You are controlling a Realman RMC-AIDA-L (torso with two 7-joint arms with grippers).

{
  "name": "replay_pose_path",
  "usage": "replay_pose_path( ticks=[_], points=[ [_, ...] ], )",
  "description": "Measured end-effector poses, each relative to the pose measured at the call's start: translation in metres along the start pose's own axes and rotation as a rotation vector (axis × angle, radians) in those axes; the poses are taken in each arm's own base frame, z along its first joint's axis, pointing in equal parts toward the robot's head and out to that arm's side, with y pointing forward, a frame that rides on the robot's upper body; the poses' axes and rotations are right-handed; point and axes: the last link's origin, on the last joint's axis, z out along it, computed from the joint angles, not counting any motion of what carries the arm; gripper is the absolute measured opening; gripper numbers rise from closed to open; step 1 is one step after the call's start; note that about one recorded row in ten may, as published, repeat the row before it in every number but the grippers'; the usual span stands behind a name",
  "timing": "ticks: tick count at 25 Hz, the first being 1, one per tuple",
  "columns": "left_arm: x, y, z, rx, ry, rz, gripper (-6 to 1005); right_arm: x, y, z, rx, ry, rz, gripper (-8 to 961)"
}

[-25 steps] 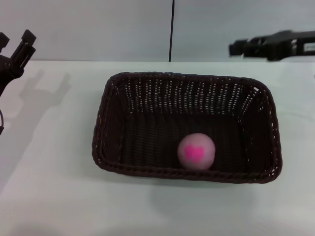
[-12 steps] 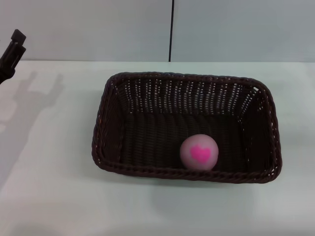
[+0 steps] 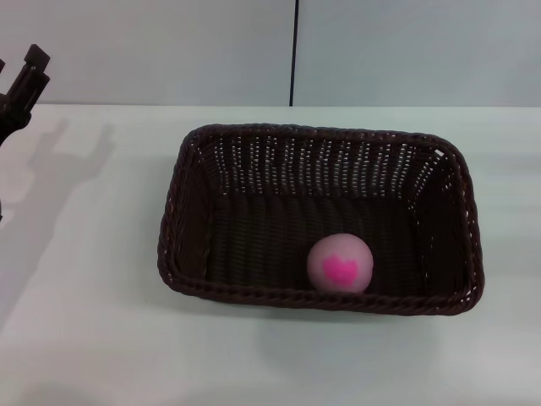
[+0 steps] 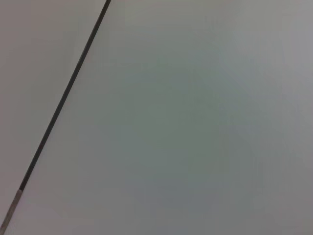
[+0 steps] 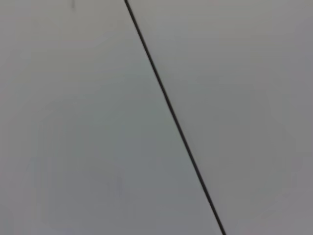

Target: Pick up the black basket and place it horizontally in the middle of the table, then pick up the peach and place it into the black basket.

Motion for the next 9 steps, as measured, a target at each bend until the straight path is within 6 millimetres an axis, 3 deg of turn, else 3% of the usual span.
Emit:
replay_pose_path(
  ticks=[4,9],
  points=[
    [-0.0009,0.0005,-0.0002,0.001,-0.002,-0.003,813,0.0029,-0.0015,0.0045,0.021,0.020,-0.007,454],
    [-0.0032,0.0002,-0.0030,0.007,-0.008,-0.008,813,0.0067,0.0016,0.0062,0.023,0.024,-0.061,454]
  ],
)
